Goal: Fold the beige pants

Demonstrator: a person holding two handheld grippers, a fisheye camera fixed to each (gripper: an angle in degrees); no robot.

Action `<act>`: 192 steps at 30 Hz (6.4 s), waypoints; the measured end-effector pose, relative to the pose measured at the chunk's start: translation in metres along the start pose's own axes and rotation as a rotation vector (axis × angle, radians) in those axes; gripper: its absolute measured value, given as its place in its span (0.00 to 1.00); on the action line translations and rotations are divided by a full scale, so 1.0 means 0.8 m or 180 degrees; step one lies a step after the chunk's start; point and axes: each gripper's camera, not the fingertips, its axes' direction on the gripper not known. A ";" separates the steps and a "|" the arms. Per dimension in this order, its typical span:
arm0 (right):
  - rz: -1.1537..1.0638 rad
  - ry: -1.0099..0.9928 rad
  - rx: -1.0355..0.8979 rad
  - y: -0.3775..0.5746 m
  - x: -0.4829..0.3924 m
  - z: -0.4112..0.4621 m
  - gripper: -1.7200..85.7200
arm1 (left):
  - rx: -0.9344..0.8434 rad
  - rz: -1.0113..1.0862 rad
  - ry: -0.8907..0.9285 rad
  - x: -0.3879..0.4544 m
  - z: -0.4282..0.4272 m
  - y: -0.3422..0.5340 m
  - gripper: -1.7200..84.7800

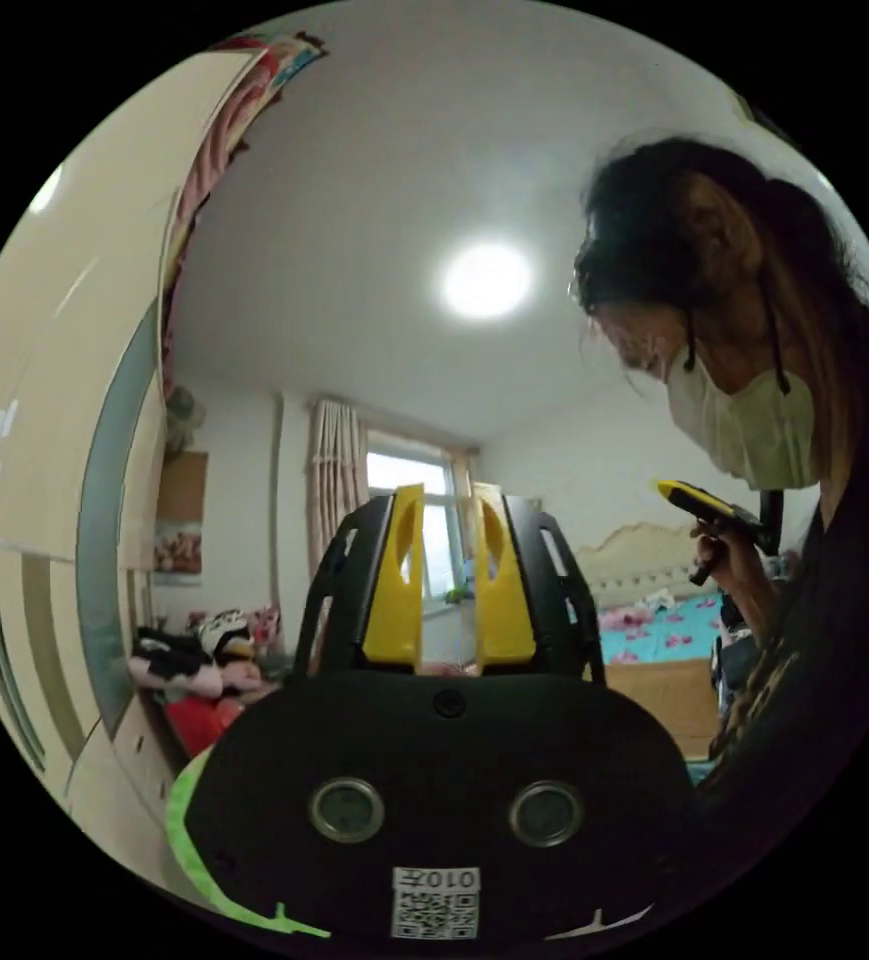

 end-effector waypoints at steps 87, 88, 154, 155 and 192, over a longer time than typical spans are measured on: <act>0.2561 -0.3494 -0.2247 0.381 0.123 0.256 0.03 | -0.3138 -0.4811 0.0817 -0.026 0.208 0.564 0.22; 0.2585 -0.3499 -0.2235 0.380 0.130 0.248 0.03 | -0.2993 -0.4958 0.0815 -0.034 0.201 0.570 0.23; 0.3732 -0.2278 -0.3896 0.511 0.323 0.090 0.16 | -0.4261 -0.4100 0.0941 -0.017 0.200 0.617 0.02; 0.3721 -0.2302 -0.3885 0.511 0.326 0.098 0.17 | -0.4248 -0.4136 0.0906 -0.017 0.197 0.615 0.02; 0.3611 -0.3551 -0.3660 0.523 0.404 0.127 0.06 | -0.4473 -0.3890 0.0719 0.009 0.239 0.571 0.02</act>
